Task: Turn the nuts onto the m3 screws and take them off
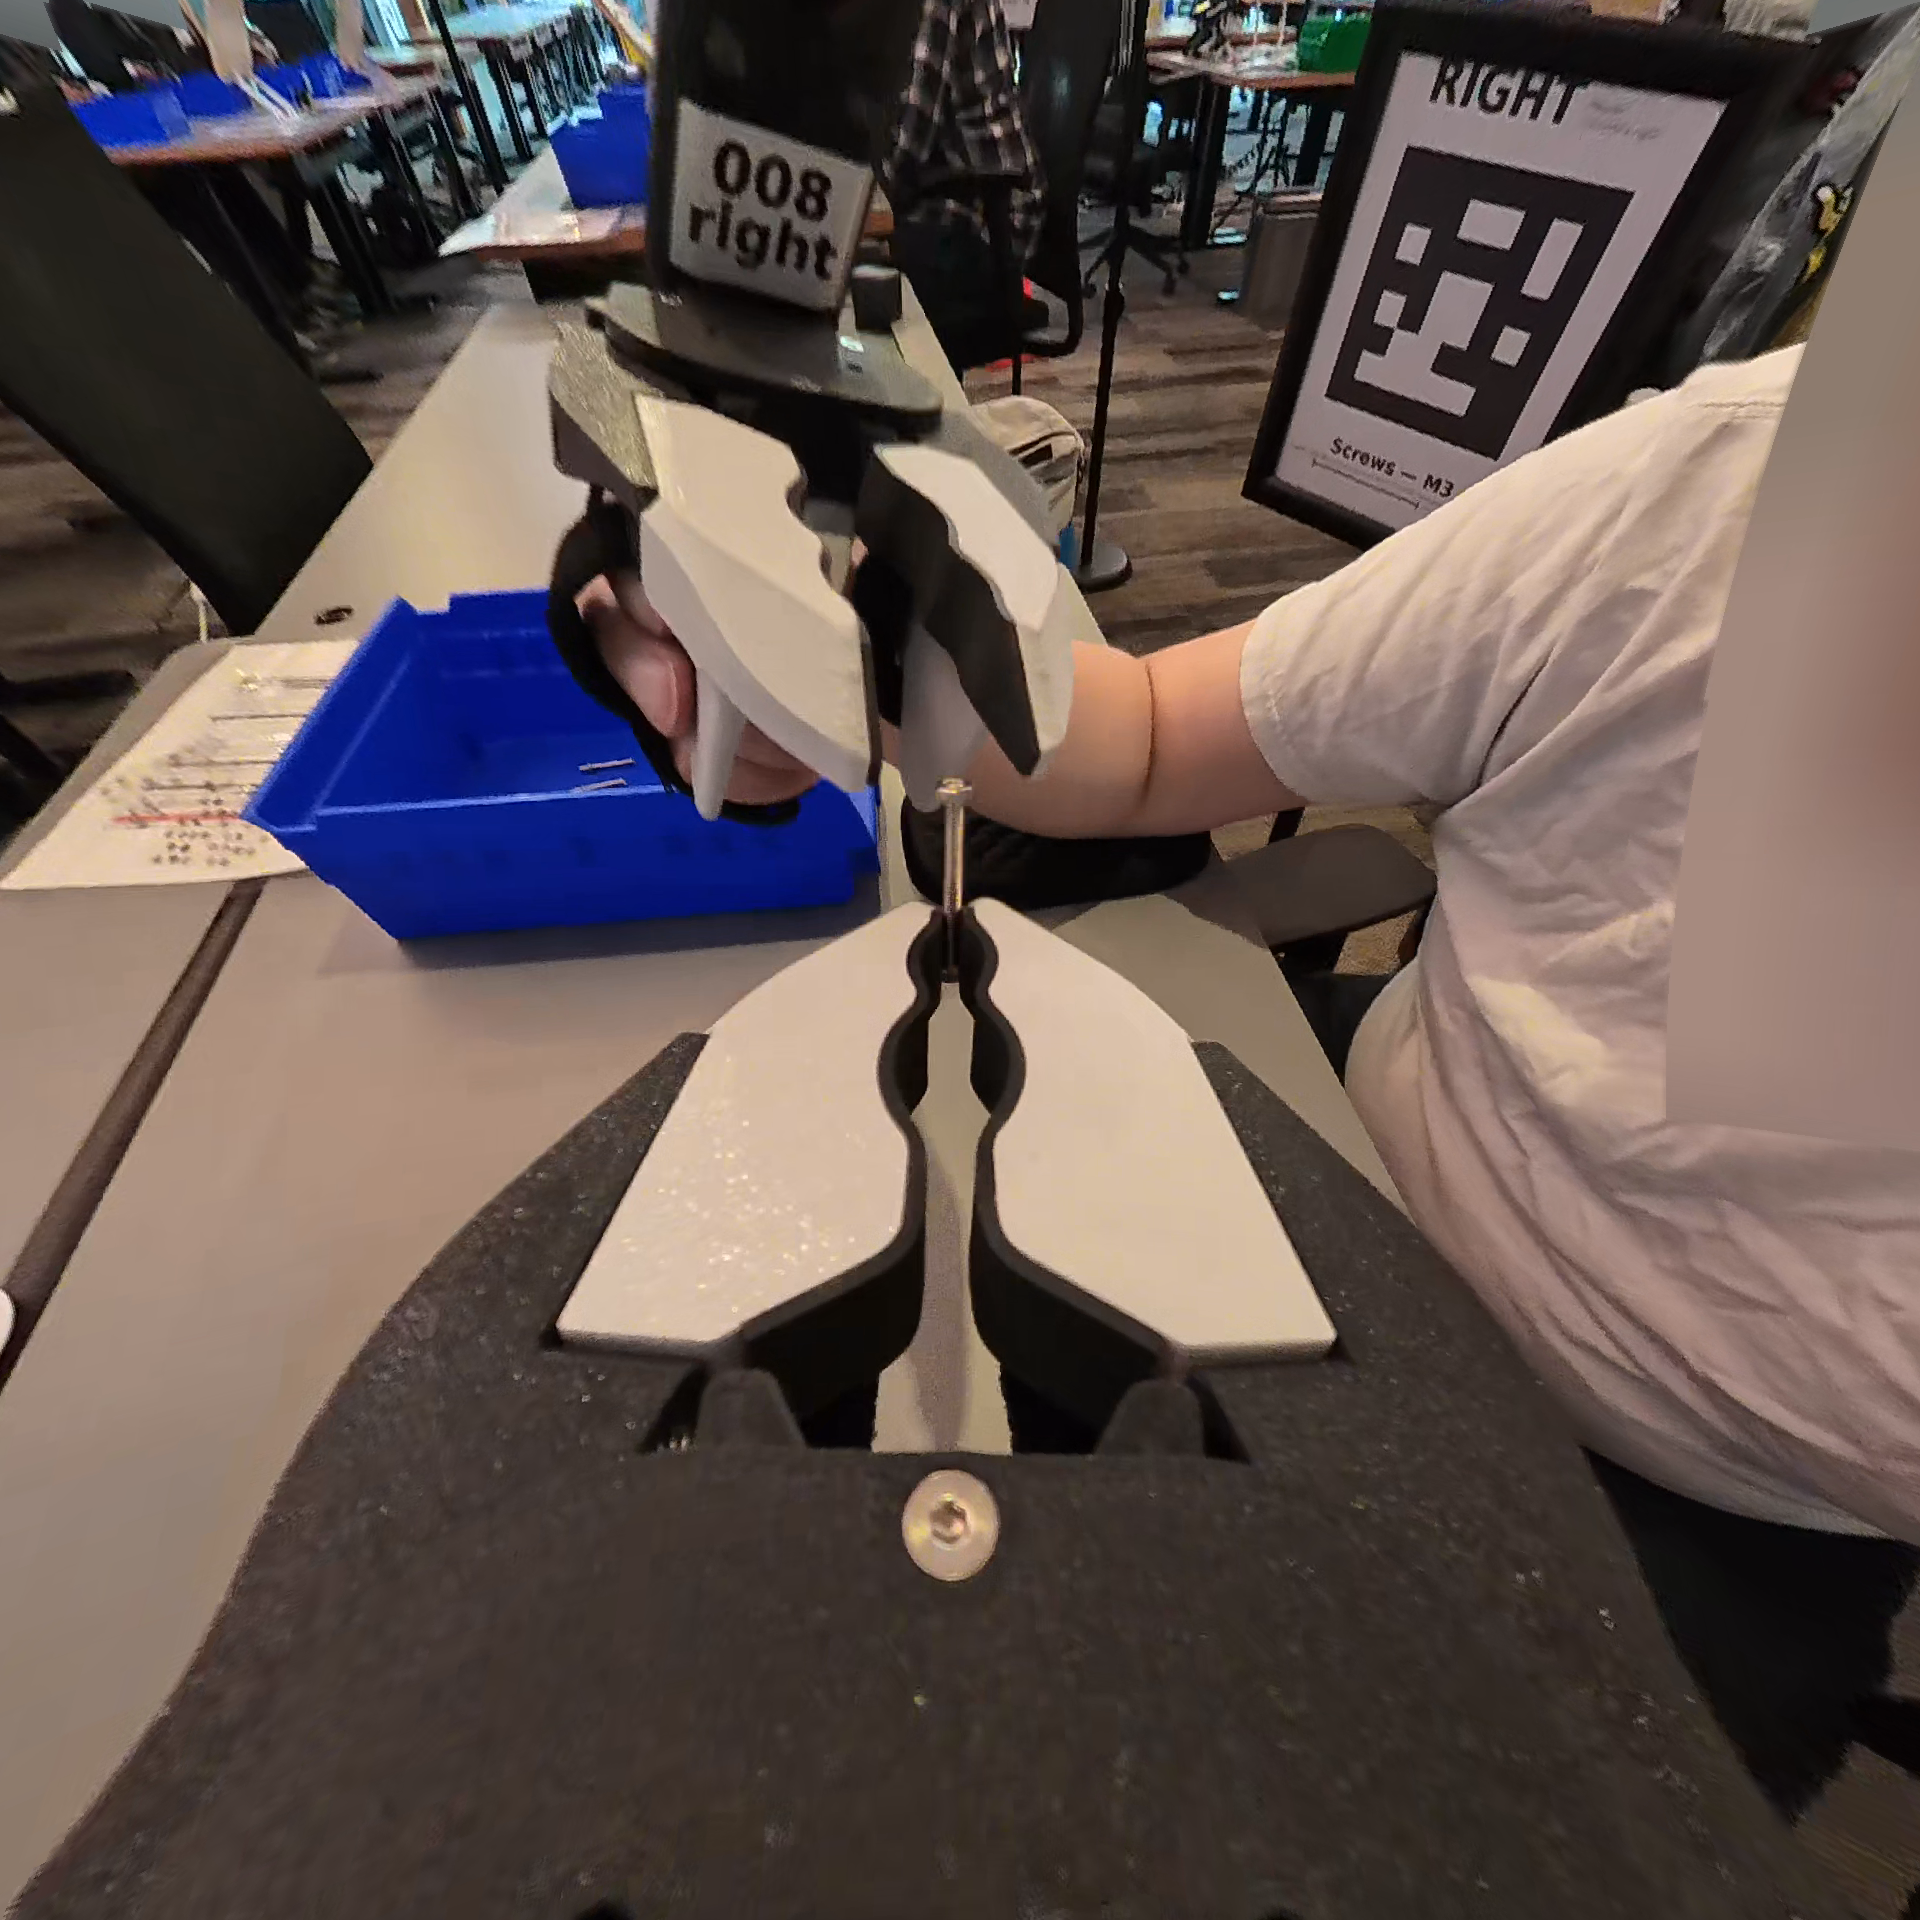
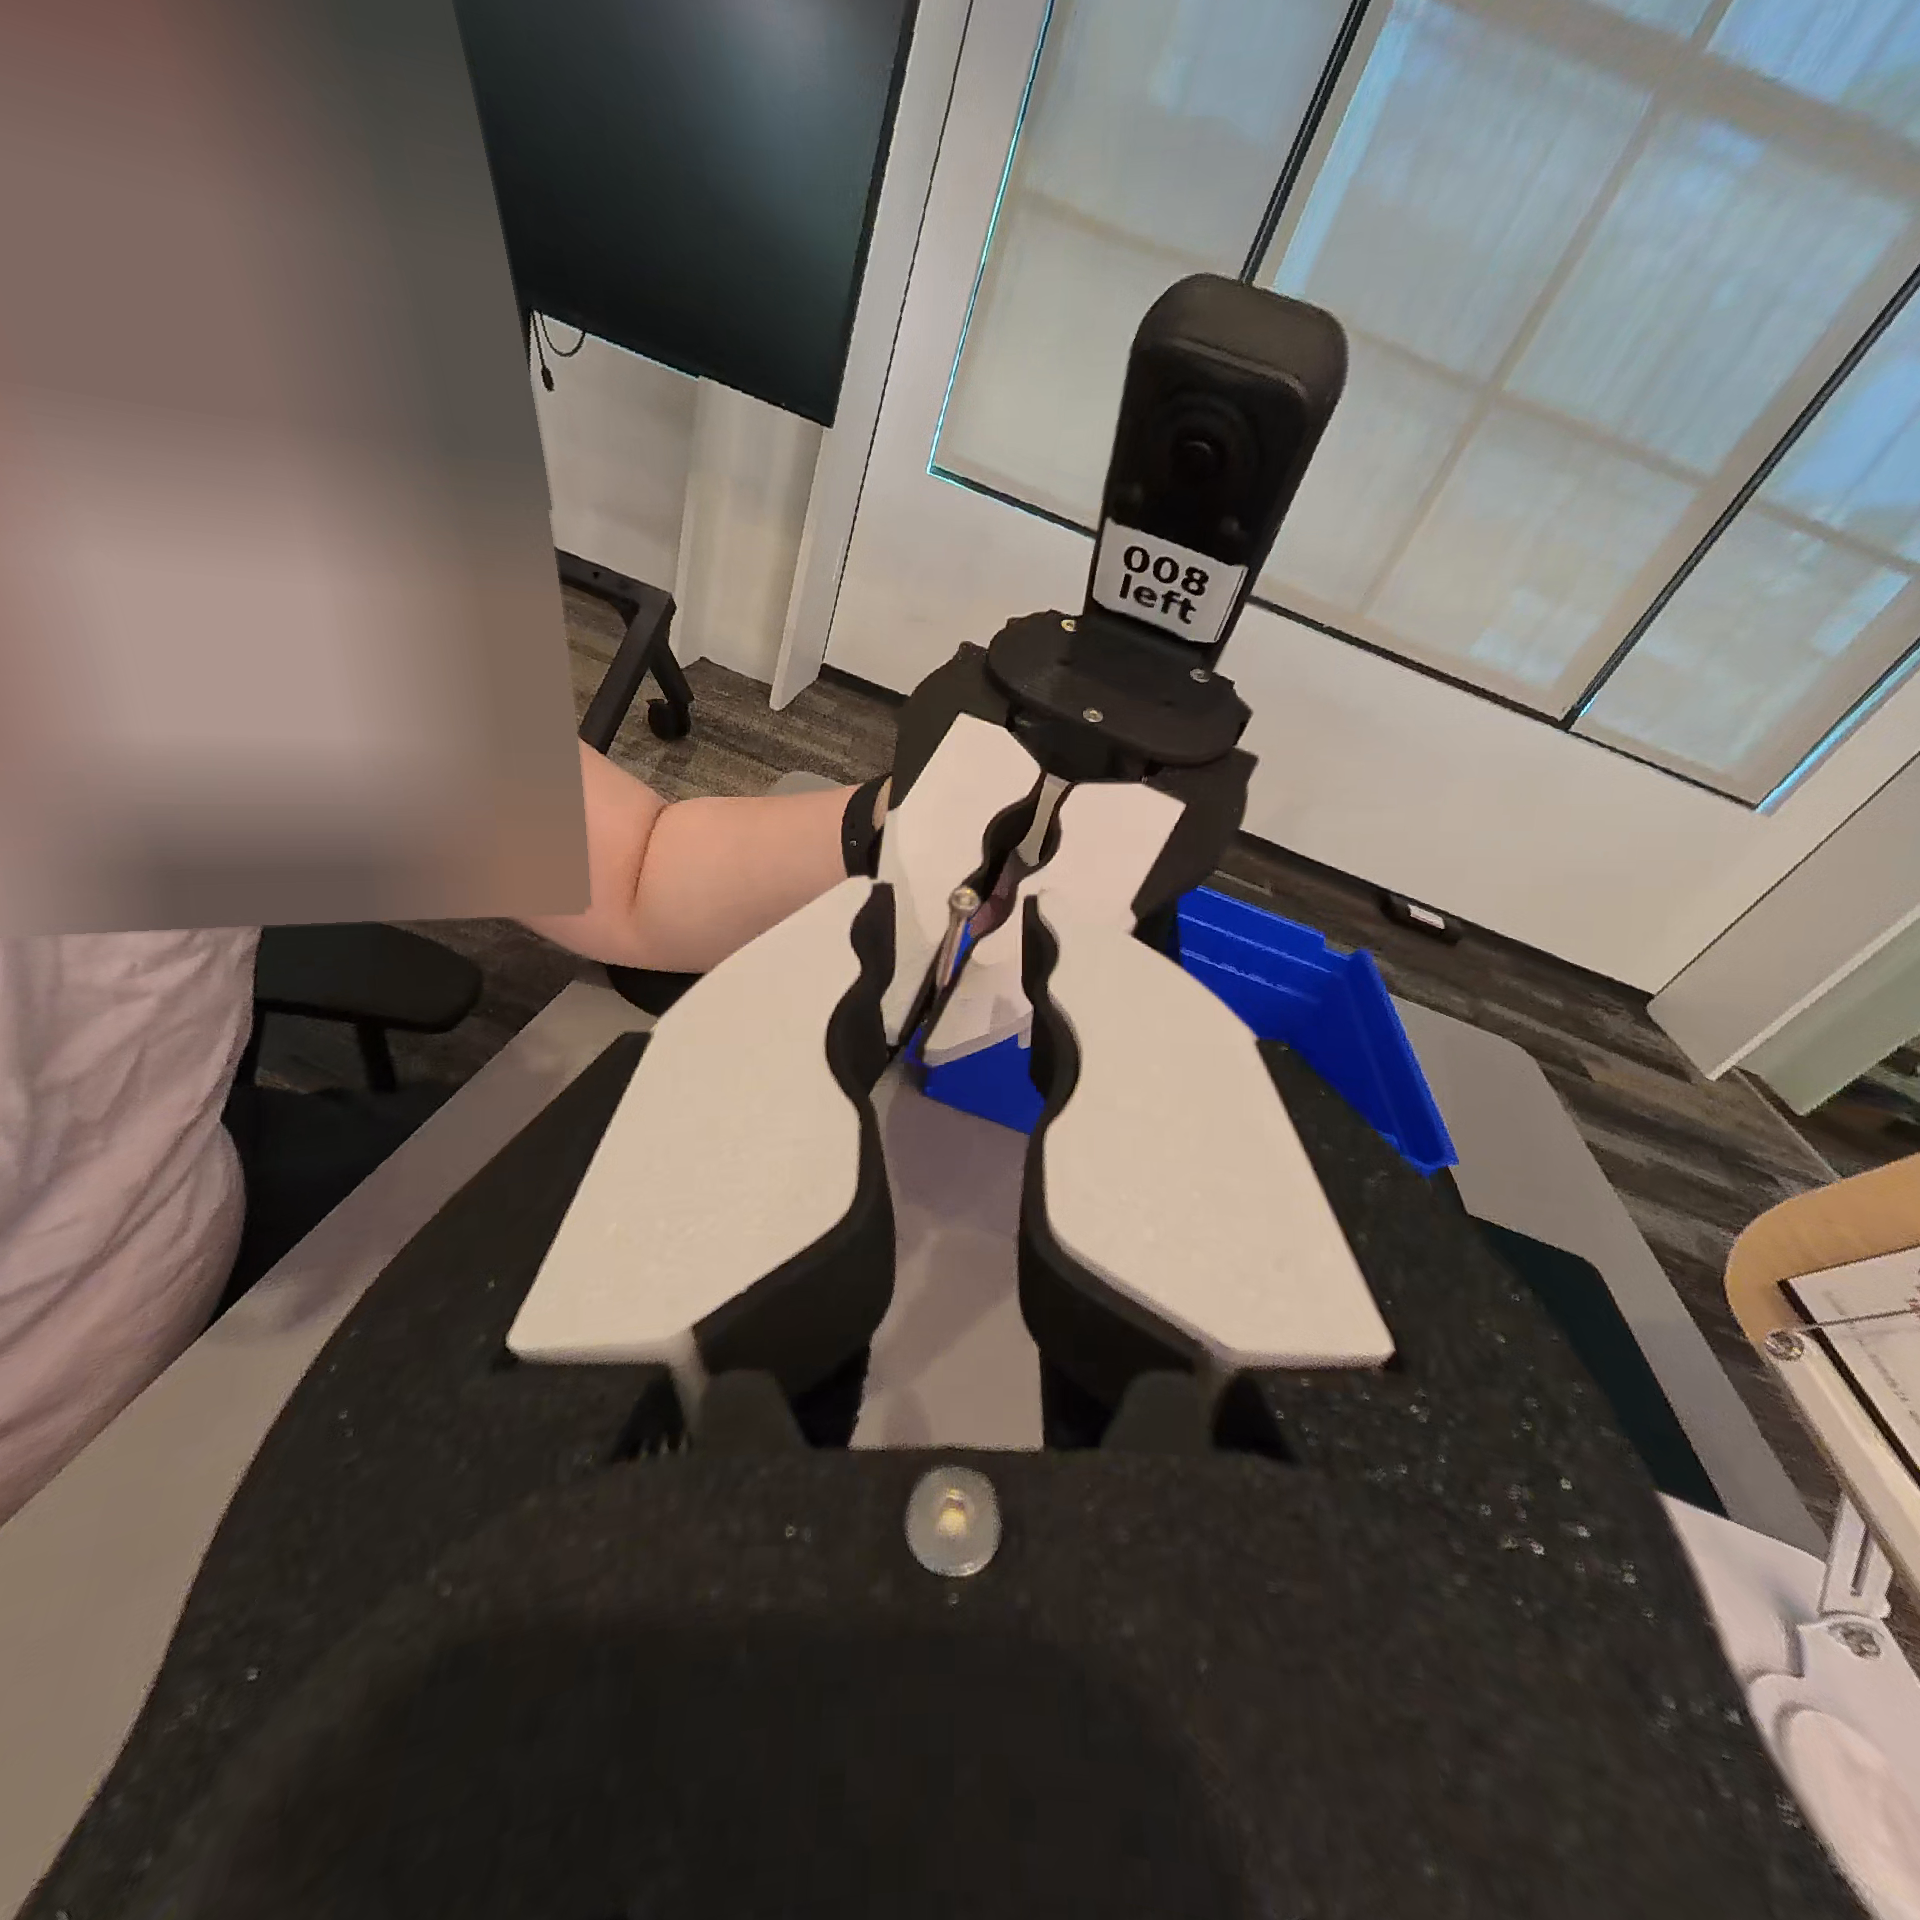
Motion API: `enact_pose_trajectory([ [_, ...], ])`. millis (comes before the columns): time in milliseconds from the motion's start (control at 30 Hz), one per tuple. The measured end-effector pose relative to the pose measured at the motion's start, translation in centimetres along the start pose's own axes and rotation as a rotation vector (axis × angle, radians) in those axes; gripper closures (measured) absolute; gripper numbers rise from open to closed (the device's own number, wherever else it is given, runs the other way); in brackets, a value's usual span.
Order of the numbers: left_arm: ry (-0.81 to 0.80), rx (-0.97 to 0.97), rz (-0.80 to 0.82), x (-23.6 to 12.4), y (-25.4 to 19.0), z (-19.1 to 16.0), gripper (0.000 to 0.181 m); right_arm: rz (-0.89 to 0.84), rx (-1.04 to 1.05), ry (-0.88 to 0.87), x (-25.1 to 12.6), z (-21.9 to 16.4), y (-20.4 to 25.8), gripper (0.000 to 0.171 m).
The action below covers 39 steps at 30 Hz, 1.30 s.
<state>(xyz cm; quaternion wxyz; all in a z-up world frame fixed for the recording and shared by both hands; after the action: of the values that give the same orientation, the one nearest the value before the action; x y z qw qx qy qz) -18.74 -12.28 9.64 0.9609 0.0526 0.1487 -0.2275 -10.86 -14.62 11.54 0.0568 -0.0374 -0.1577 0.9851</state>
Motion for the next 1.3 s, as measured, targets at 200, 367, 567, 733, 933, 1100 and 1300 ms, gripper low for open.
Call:
enact_pose_trajectory([
  [200, -0.034, 0.019, 0.007, -0.42, -0.22, 0.50, 0.180, -0.015, -0.051, -0.009, 0.73, 0.52, 0.70, 0.149],
  [367, -0.030, 0.027, 0.015, -0.38, -0.32, 0.51, 0.180, -0.034, -0.064, -0.005, 0.92, 0.61, 0.73, 0.150],
  [567, -0.027, 0.021, 0.019, -0.44, -0.28, 0.49, 0.180, -0.041, -0.069, 0.007, 0.81, 0.62, 0.68, 0.151],
  [733, -0.016, 0.023, 0.031, -0.44, -0.22, 0.38, 0.179, -0.053, -0.077, 0.011, 0.51, 0.63, 0.50, 0.153],
  [933, -0.015, 0.020, 0.032, -0.42, -0.25, 0.38, 0.180, -0.051, -0.081, 0.018, 0.97, 0.44, 0.61, 0.151],
  [1100, -0.018, 0.016, 0.041, -0.74, -0.19, 0.47, 0.180, -0.063, -0.095, 0.035, 0.62, 0.54, 0.56, 0.152],
  [1300, -0.016, 0.016, 0.042, -0.71, -0.24, 0.48, 0.180, -0.085, -0.098, 0.010, 0.65, 0.80, 0.43, 0.149],
])
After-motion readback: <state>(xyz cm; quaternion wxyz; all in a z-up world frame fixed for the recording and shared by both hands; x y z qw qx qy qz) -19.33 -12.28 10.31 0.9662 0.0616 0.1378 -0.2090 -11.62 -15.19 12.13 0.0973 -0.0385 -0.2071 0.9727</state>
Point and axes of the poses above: each gripper's, where its closed fingertips meet, x out along the fingers, z out of its top, y = z × x across the jaws, the point moved 5 cm from there along -x, back along the fingers, and after that the axes turned 1 degree about z, right-handed, at the moved point
